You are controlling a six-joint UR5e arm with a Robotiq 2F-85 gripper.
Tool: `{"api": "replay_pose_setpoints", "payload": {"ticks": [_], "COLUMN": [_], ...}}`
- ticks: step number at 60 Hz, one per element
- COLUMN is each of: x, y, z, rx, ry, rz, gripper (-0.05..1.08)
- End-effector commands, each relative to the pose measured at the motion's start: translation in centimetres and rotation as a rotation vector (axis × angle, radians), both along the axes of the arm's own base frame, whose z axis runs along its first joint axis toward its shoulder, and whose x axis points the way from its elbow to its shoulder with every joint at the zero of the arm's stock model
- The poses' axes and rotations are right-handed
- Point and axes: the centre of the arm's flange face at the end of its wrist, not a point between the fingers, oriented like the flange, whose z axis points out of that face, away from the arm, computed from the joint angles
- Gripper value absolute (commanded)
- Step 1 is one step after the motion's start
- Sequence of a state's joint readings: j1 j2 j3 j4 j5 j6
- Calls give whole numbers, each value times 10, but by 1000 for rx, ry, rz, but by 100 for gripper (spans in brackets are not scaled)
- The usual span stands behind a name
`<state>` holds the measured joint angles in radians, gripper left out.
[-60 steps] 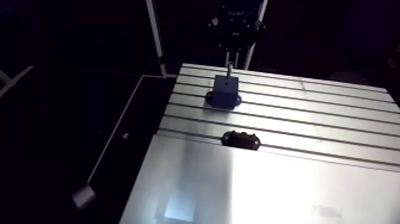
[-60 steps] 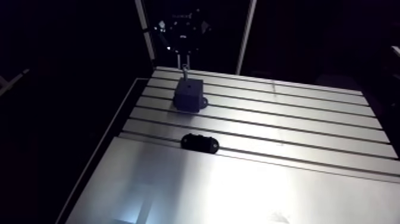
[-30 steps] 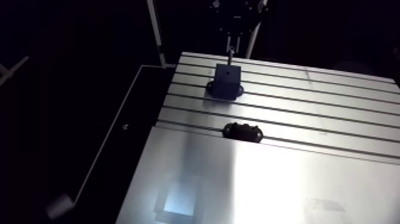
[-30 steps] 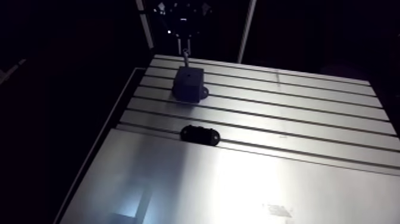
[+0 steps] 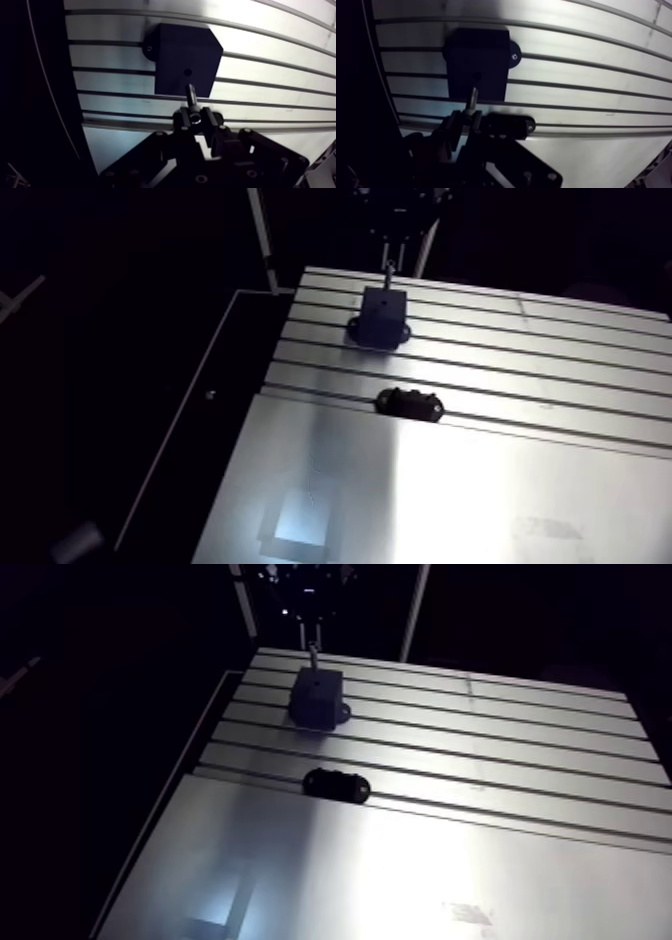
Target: Pick up the M10 bolt and insert it into the hole until fully seated.
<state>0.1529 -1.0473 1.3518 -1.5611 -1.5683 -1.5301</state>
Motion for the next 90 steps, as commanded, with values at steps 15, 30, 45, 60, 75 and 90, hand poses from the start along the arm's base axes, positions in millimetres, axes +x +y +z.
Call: {"api": "replay_pose_setpoints", "payload": {"ticks": [15, 30, 45, 60, 75, 90], "x": [-4, -4, -5, -5, -6, -7], "y": [1, 0, -1, -1, -1, -1], "z": [-13, -15, -24, -26, -27, -30], "rx": [7, 7, 8, 9, 9, 10], "ry": [-15, -16, -28, -31, -31, -34], "rz": [1, 2, 2, 2, 2, 2], "gripper": [108, 108, 107, 107, 107, 107]}}
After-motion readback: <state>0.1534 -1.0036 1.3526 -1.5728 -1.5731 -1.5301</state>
